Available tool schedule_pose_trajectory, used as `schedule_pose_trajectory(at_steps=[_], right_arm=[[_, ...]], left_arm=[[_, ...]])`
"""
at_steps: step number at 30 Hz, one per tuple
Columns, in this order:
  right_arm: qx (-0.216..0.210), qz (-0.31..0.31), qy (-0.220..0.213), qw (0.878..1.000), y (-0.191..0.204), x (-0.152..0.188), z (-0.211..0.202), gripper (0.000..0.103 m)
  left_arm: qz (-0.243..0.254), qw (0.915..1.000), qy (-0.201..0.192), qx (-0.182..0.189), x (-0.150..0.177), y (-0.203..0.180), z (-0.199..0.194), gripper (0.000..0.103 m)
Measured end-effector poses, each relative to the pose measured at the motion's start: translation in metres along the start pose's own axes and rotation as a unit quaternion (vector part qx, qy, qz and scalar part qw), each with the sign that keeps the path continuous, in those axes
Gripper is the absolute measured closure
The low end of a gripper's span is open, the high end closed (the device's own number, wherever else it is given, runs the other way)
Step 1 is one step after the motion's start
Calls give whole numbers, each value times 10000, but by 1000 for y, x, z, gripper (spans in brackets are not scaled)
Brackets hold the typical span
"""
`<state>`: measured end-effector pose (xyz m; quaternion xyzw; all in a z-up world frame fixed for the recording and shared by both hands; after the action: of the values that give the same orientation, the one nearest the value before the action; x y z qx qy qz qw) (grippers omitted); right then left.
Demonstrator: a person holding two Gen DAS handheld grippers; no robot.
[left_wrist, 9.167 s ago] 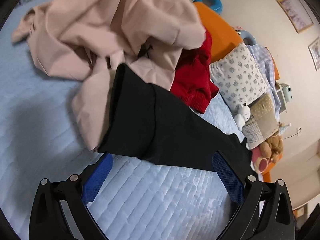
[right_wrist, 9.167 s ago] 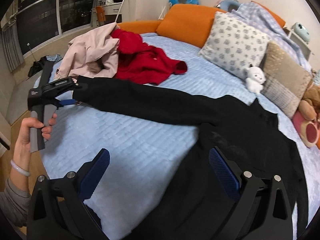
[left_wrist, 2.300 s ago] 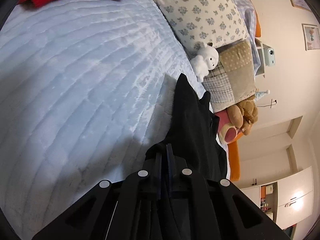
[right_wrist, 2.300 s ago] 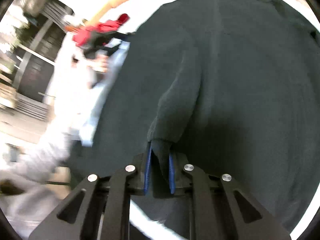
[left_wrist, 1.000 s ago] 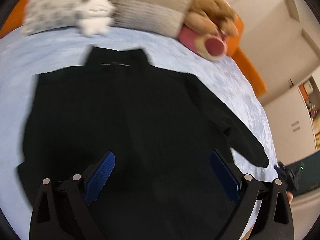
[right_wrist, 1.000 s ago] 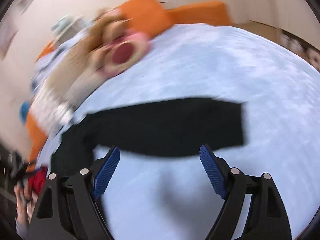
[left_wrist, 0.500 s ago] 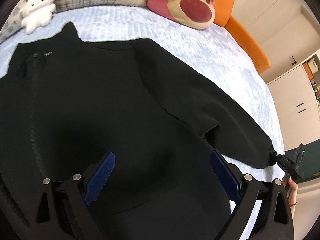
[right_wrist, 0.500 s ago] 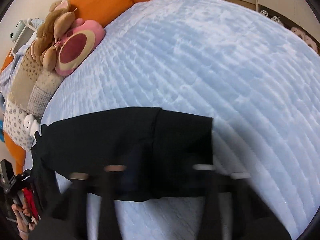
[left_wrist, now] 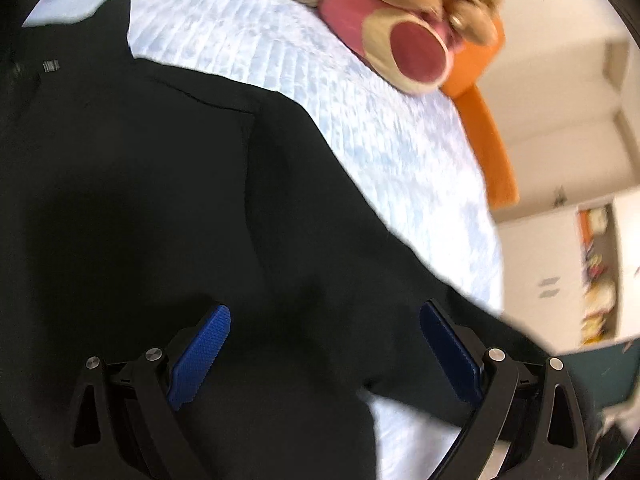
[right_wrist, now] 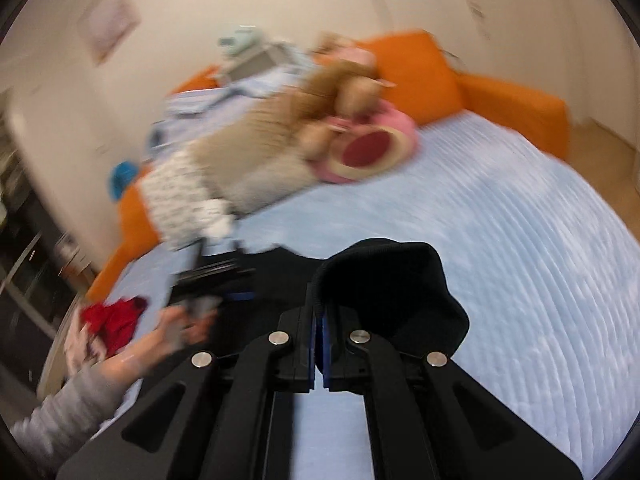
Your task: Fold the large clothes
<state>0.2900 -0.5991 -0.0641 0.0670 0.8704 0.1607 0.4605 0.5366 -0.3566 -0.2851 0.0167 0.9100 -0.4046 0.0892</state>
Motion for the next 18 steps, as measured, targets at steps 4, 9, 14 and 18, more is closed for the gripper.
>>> schedule_pose_trajectory(at_steps=[4,9,14,18], right_arm=[[-805,-671,9,9945,83,8,-21,101],[-1658,-1489,535,9734,166,66,-17,101],[-2227,-1991,1331,9450,221,146,8,100],[-2531,-2111,1774,9273,240,191,18,100]], left_arm=[[-258,9995,-53,169,-6,2,9,7],[70,9998,75,174,-3,0,3,6],[-169,9989,-154,417,-18,19,-19,7],[-266,9983,-204,474,-22,31,-29,6]])
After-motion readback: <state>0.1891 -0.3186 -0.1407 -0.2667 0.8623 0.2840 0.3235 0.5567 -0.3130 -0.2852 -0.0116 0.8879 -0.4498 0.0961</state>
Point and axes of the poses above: each gripper's, at about its wrist camera, not at the fingertips, and z roughly the way its jaws point, y to its left, x to its underside, the point moved 8 cm from there along z, roughly the way its jaws point, and after that the axes turned 5 degrees about x, right-handed, at the moved point
